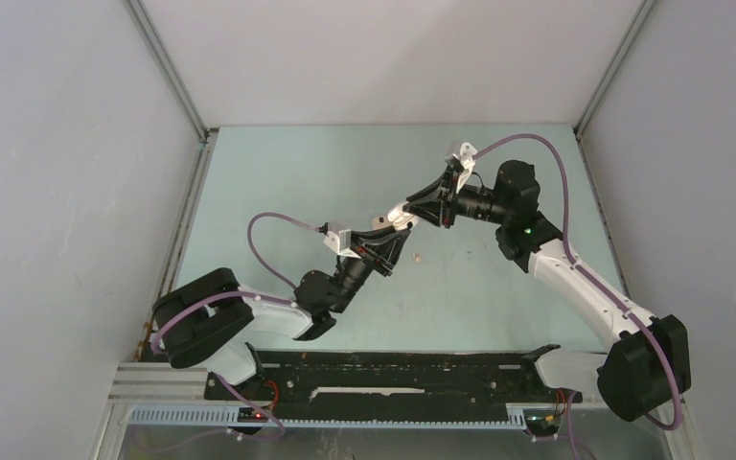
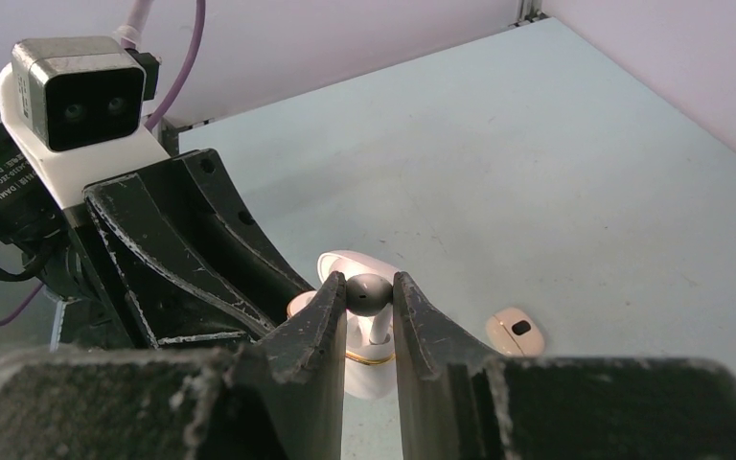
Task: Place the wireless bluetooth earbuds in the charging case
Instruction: Place the earbud in the charging case.
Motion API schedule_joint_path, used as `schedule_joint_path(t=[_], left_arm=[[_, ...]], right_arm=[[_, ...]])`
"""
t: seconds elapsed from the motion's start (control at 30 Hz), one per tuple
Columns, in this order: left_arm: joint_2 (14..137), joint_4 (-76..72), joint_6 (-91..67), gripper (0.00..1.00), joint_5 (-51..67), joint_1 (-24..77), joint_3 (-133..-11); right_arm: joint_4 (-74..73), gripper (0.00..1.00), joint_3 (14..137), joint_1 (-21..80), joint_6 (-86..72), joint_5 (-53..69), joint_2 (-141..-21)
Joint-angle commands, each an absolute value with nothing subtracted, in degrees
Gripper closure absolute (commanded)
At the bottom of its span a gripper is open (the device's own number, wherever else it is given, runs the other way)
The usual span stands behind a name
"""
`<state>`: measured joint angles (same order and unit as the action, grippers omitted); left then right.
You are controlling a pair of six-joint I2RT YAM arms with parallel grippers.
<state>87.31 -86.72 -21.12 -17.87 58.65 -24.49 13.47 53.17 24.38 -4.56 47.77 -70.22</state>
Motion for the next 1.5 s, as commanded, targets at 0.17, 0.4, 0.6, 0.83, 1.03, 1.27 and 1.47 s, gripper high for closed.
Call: schedule_joint_path(t=[0.17,0.4,0.6,0.83,1.03,1.27,1.47], left_arm=[[85.1,-91.1,-21.4,1.00,-19.9,58.9,-25.4],[84.7,-91.1,-21.0,1.00,-20.3,58.6,-25.3],[84.1,-91.1,-20.7,1.00,-20.9,58.4,-25.1],[84.2,-91.2,-20.7,1.00,-20.9,58.3,-24.8],[84.2,-91.1,-20.5,1.00,-20.6,58.3,-24.4],[84.6,-91.2,-20.3,1.00,-20.1,58.3,-24.2],[85.4,-91.2,-21.1,1.00,-19.7,58.3,-24.2]], right_arm=[[13.6,1.00,53.0,25.4,-0.3,47.7,-69.7],[12.8,1.00,53.0,25.6,-0.2,48.5,-69.3],[12.2,0.94,53.0,25.7,1.2,50.3,-69.4],[12.0,0.86,53.0,25.9,0.8,49.8,-69.4],[12.7,0.81,53.0,25.8,0.3,49.0,-69.6],[14.3,0.86,53.0,25.0,-0.9,48.2,-69.7],[15.3,0.93,53.0,24.0,-1.8,48.0,-69.8]])
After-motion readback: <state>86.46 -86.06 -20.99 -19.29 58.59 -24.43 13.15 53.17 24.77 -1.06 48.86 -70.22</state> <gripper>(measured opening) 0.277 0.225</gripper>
